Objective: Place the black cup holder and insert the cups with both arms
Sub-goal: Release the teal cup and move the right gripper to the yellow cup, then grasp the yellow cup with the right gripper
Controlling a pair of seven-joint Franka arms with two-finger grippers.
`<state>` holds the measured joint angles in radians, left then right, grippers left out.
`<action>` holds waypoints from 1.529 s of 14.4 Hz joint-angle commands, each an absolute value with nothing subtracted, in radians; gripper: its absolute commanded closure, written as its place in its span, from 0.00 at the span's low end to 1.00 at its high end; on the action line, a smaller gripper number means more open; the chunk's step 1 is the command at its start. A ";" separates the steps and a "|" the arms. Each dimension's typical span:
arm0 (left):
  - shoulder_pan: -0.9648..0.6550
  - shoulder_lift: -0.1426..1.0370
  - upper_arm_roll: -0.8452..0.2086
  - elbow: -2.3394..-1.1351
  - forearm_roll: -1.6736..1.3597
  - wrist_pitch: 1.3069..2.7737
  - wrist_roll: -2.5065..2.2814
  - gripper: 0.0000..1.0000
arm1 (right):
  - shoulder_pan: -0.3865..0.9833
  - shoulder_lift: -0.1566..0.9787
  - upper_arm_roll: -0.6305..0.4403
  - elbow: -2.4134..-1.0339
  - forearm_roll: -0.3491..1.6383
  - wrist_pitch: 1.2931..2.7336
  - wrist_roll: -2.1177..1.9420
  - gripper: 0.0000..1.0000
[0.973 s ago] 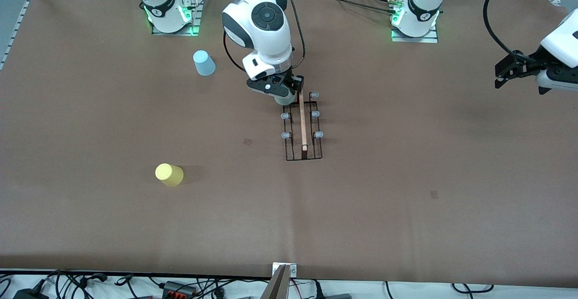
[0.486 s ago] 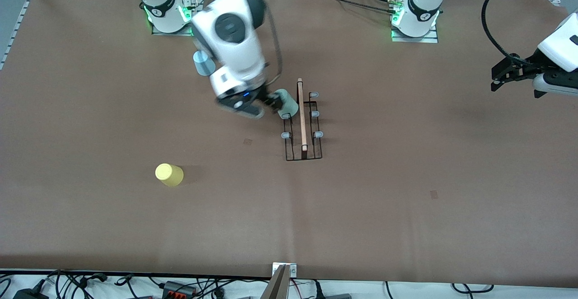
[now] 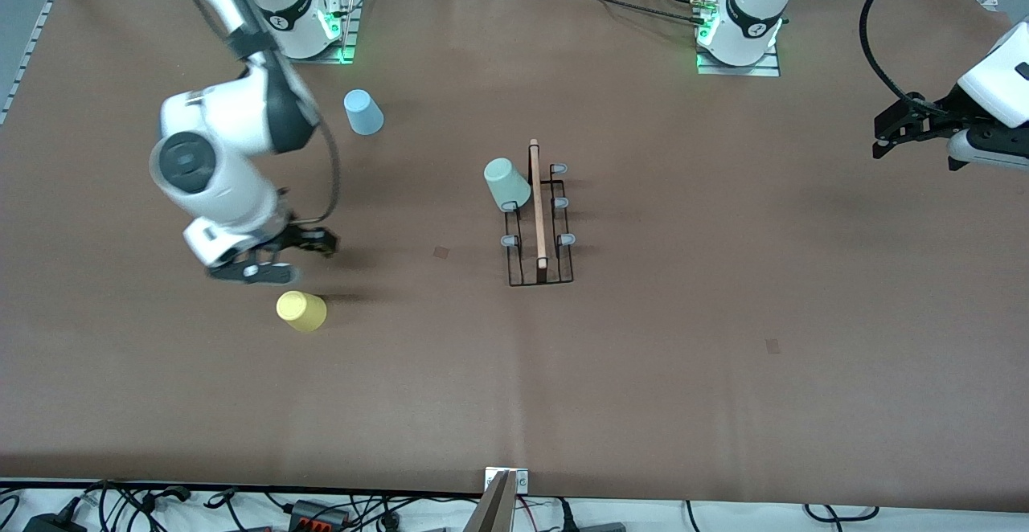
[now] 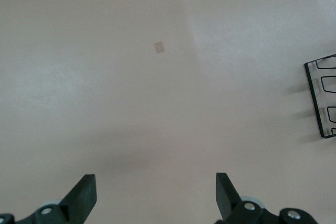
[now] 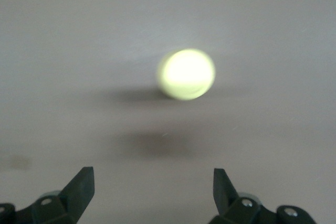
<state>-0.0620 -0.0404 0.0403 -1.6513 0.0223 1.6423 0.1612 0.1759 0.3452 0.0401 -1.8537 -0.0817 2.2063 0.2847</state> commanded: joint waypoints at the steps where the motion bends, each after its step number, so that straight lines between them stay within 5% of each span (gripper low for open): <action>1: -0.066 -0.026 0.040 -1.617 0.012 1.617 0.178 0.00 | 0.151 0.389 0.040 -1.867 -0.089 2.305 0.232 0.00; 8: -0.066 -0.026 0.040 -1.617 0.012 1.617 0.178 0.00 | 0.117 0.520 0.040 -1.870 -0.091 2.546 0.193 0.00; 19: -0.060 -0.026 0.041 -1.618 0.011 1.618 0.178 0.00 | 0.113 0.591 0.040 -1.862 -0.092 2.689 0.176 0.00; 20: -0.060 -0.026 0.041 -1.618 0.011 1.618 0.176 0.00 | 0.115 0.592 0.040 -1.862 -0.092 2.688 0.167 0.14; 22: -0.060 -0.026 0.041 -1.618 0.011 1.617 0.176 0.00 | 0.115 0.594 0.040 -1.862 -0.092 2.686 0.135 0.70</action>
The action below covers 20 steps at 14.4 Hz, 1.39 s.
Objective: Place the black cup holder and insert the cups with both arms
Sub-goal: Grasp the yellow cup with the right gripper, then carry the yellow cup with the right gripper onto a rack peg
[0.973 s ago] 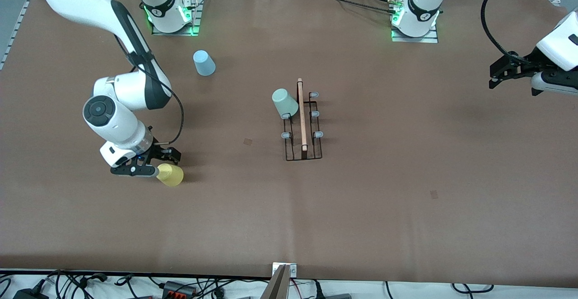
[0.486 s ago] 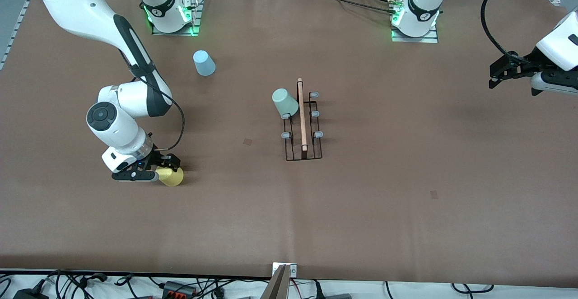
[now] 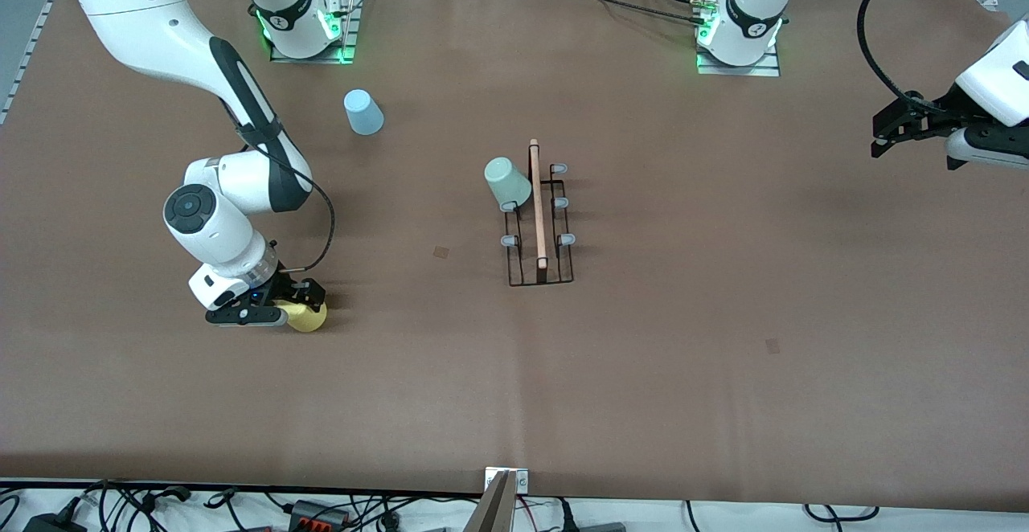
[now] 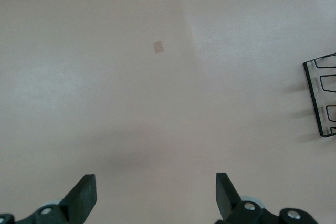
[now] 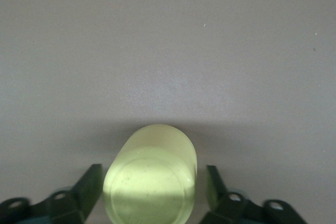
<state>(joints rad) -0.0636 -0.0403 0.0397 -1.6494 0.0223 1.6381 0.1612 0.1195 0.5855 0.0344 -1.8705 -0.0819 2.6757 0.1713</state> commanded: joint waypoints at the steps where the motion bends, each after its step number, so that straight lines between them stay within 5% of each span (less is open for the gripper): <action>1: -0.058 -0.026 0.041 -1.618 0.011 1.617 0.178 0.00 | 0.115 0.591 0.040 -1.864 -0.092 2.683 0.115 0.92; 2: -0.057 -0.026 0.041 -1.618 0.011 1.617 0.178 0.00 | 0.115 0.581 0.040 -1.870 -0.091 2.681 0.129 1.00; 4: -0.057 -0.026 0.041 -1.618 0.011 1.617 0.179 0.00 | 0.123 0.534 0.040 -1.870 -0.091 2.649 0.124 1.00; 10: -0.057 -0.026 0.043 -1.618 0.011 1.617 0.181 0.00 | 0.300 0.336 0.078 -1.786 -0.084 2.264 0.576 1.00; 20: -0.057 -0.026 0.043 -1.618 0.009 1.618 0.186 0.00 | 0.641 0.508 0.141 -1.533 -0.129 2.260 1.336 1.00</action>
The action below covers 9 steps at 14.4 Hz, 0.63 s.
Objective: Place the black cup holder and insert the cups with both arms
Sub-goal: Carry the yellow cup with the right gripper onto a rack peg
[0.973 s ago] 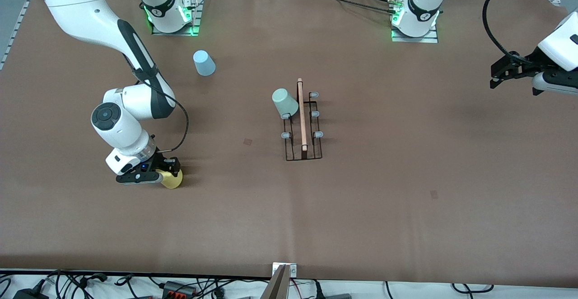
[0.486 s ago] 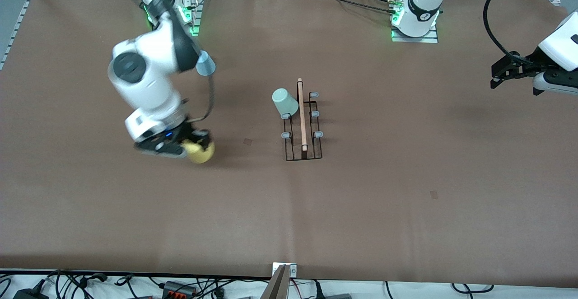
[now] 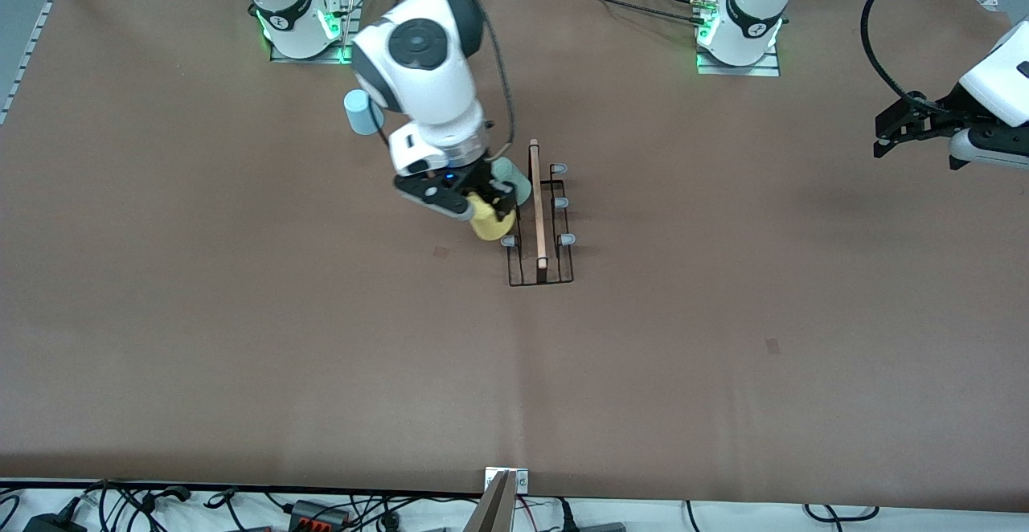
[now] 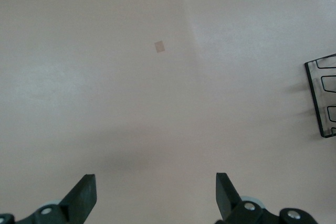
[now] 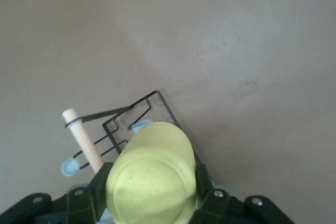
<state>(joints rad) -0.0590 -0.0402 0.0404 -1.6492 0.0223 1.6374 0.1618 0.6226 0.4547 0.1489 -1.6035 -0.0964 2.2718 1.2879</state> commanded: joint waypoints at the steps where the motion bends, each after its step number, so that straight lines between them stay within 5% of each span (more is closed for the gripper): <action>1: -0.057 -0.026 0.043 -1.618 0.011 1.617 0.184 0.00 | 0.652 0.521 0.141 -1.532 -0.165 2.261 1.347 1.00; 9: -0.057 -0.026 0.044 -1.618 0.011 1.617 0.186 0.00 | 0.641 0.554 0.121 -1.529 -0.209 2.281 1.328 1.00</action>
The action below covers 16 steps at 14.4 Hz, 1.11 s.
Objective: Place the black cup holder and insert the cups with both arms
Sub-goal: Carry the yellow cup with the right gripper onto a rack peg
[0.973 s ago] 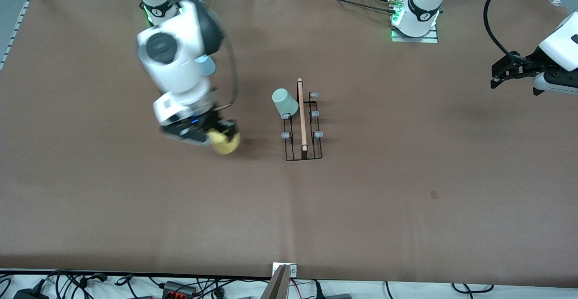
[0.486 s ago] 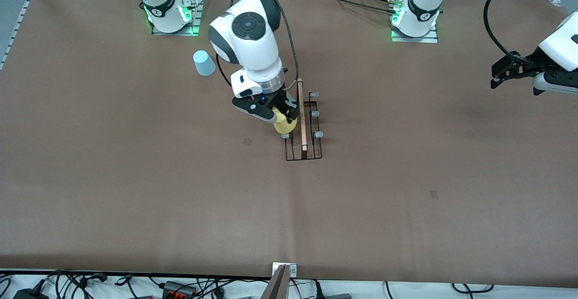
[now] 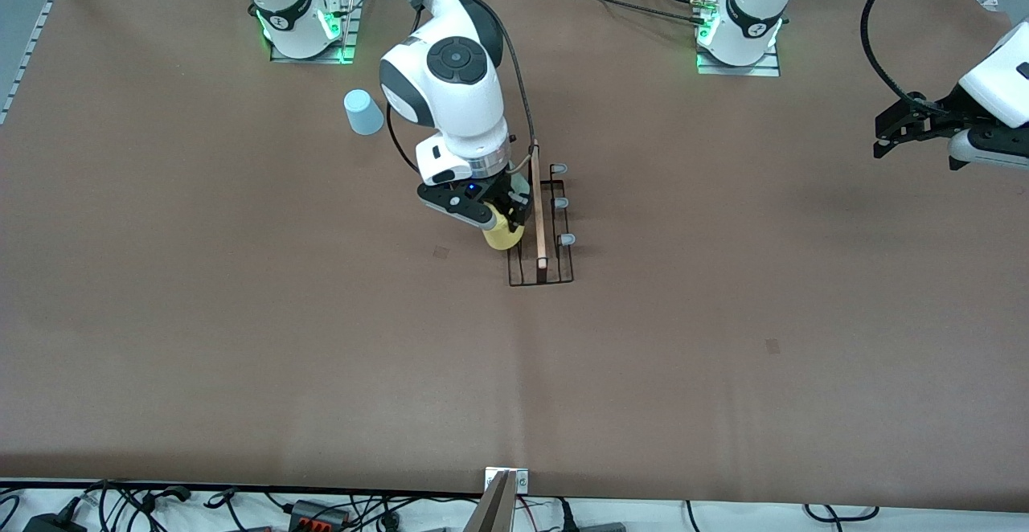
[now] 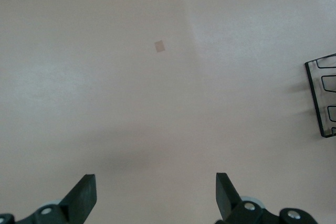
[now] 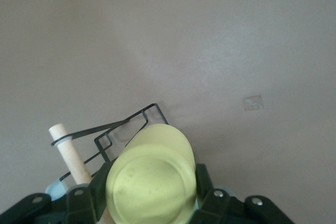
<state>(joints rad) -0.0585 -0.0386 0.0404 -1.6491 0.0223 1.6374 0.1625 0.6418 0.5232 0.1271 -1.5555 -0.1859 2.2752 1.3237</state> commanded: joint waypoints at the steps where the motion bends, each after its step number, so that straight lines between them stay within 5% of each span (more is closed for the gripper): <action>1: -0.057 -0.025 0.043 -1.618 0.009 1.617 0.186 0.00 | 0.640 0.554 0.121 -1.529 -0.209 2.284 1.325 1.00; 11: -0.055 -0.025 0.044 -1.618 0.011 1.617 0.187 0.00 | 0.666 0.610 0.120 -1.529 -0.209 2.368 1.335 1.00; 12: -0.055 -0.026 0.044 -1.618 0.011 1.617 0.187 0.00 | 0.667 0.612 0.120 -1.529 -0.209 2.368 1.335 0.93; 13: -0.055 -0.026 0.044 -1.618 0.011 1.617 0.187 0.00 | 0.667 0.612 0.120 -1.531 -0.209 2.370 1.333 0.27; 14: -0.055 -0.026 0.044 -1.620 0.011 1.617 0.187 0.00 | 0.669 0.612 0.117 -1.531 -0.212 2.370 1.327 0.00; 16: -0.055 -0.026 0.046 -1.618 0.011 1.617 0.187 0.00 | 0.667 0.591 0.080 -1.529 -0.201 2.362 1.267 0.00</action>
